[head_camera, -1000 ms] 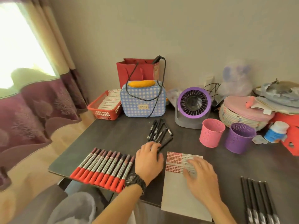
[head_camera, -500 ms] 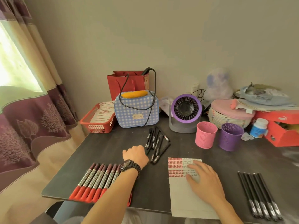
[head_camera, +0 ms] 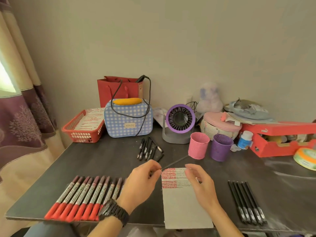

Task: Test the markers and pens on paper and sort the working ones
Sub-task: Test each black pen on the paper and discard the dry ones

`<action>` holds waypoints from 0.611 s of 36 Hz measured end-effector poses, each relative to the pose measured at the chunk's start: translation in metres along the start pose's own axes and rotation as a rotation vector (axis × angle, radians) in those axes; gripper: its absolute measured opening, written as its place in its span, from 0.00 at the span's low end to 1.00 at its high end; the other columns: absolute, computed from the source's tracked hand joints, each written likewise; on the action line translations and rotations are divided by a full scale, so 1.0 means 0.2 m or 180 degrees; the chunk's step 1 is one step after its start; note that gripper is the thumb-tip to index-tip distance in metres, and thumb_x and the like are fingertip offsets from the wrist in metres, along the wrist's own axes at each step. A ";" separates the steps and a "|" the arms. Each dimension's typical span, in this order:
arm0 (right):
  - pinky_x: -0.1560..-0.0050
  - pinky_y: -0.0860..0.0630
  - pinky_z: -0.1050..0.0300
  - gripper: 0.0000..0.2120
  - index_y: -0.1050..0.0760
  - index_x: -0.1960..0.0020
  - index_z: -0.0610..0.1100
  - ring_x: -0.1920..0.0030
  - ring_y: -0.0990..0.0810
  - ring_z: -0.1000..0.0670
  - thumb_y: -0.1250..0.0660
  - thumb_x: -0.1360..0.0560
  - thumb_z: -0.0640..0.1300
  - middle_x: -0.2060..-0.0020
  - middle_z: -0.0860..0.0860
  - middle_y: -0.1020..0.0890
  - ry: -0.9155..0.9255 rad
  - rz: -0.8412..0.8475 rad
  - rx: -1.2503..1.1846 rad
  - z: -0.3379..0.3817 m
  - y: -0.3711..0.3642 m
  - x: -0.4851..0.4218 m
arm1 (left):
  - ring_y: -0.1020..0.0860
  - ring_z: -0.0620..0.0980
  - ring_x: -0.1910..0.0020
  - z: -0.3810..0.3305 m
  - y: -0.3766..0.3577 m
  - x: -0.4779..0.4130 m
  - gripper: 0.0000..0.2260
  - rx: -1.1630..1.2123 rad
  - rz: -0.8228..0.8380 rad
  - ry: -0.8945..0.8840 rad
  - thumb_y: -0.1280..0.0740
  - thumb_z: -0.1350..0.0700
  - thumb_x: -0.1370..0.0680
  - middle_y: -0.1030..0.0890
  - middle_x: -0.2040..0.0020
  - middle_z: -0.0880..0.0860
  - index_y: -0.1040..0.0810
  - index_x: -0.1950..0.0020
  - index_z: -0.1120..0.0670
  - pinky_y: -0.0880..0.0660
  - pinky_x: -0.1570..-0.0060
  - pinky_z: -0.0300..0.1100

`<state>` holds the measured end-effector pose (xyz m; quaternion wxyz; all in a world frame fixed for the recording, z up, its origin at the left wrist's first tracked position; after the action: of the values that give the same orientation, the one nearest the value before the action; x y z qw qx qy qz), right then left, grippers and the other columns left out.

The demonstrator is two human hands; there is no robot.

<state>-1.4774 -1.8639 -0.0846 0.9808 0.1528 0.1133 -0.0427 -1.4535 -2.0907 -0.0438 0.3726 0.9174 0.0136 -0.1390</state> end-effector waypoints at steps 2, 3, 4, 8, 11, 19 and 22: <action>0.56 0.23 0.61 0.19 0.17 0.47 0.56 0.58 0.18 0.57 0.33 0.29 0.67 0.59 0.55 0.15 -0.0161 0.0274 -0.0646 0.05 -0.04 0.01 | 0.23 0.37 0.51 -0.04 -0.09 0.00 0.03 -0.0008 0.0131 -0.0230 0.36 0.47 0.18 0.20 0.51 0.35 0.26 0.46 0.37 0.26 0.57 0.33; 0.61 0.23 0.60 0.16 0.16 0.48 0.55 0.63 0.19 0.55 0.32 0.27 0.65 0.63 0.52 0.16 -0.0252 0.0338 -0.0844 0.07 -0.06 0.02 | 0.23 0.37 0.50 -0.05 -0.13 0.00 0.04 -0.0037 0.0175 -0.0334 0.37 0.47 0.18 0.21 0.50 0.36 0.26 0.44 0.38 0.26 0.56 0.34; 0.64 0.24 0.59 0.14 0.16 0.50 0.54 0.66 0.21 0.53 0.32 0.23 0.62 0.66 0.50 0.18 -0.0339 0.0313 -0.0920 0.09 -0.07 0.02 | 0.24 0.38 0.50 -0.07 -0.16 -0.01 0.04 -0.0070 0.0186 -0.0417 0.37 0.47 0.18 0.22 0.50 0.37 0.26 0.44 0.39 0.26 0.55 0.36; 0.68 0.27 0.59 0.15 0.14 0.57 0.48 0.70 0.25 0.52 0.36 0.17 0.50 0.71 0.49 0.22 -0.0539 0.0067 -0.1039 0.09 -0.08 0.01 | 0.26 0.41 0.48 -0.10 -0.26 -0.04 0.06 0.0084 0.0197 -0.0487 0.39 0.50 0.16 0.23 0.48 0.41 0.25 0.41 0.44 0.28 0.49 0.38; 0.66 0.26 0.60 0.13 0.16 0.60 0.49 0.70 0.25 0.52 0.33 0.19 0.48 0.71 0.49 0.21 -0.0419 0.0082 -0.0937 0.10 -0.06 0.02 | 0.25 0.44 0.48 -0.12 -0.31 -0.08 0.11 -0.0023 0.0445 -0.0590 0.43 0.47 0.15 0.21 0.49 0.44 0.22 0.44 0.48 0.27 0.45 0.44; 0.66 0.25 0.61 0.14 0.19 0.61 0.40 0.70 0.24 0.52 0.33 0.18 0.44 0.72 0.46 0.21 -0.0460 -0.0119 -0.1091 0.08 -0.02 0.00 | 0.25 0.48 0.64 -0.13 -0.38 -0.11 0.29 -0.0749 0.0145 -0.0540 0.59 0.30 0.22 0.25 0.68 0.46 0.28 0.57 0.49 0.38 0.69 0.39; 0.67 0.26 0.61 0.15 0.20 0.61 0.37 0.71 0.25 0.50 0.33 0.19 0.43 0.71 0.47 0.21 -0.0545 -0.0120 -0.1309 0.06 -0.01 -0.01 | 0.24 0.48 0.63 -0.13 -0.40 -0.12 0.30 -0.0805 0.0158 -0.0518 0.60 0.29 0.24 0.24 0.67 0.46 0.28 0.57 0.50 0.36 0.67 0.42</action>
<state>-1.4774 -1.8693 -0.0738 0.9964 -0.0566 0.0388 -0.0499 -1.4800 -2.0125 -0.0749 0.4884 0.8489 -0.0220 -0.2008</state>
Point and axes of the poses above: each hand's wrist, its own x-axis away from the middle knuckle, its own y-axis out of the back of the hand, z = x × y, the point moved 2 cm from there along -x, towards the middle knuckle
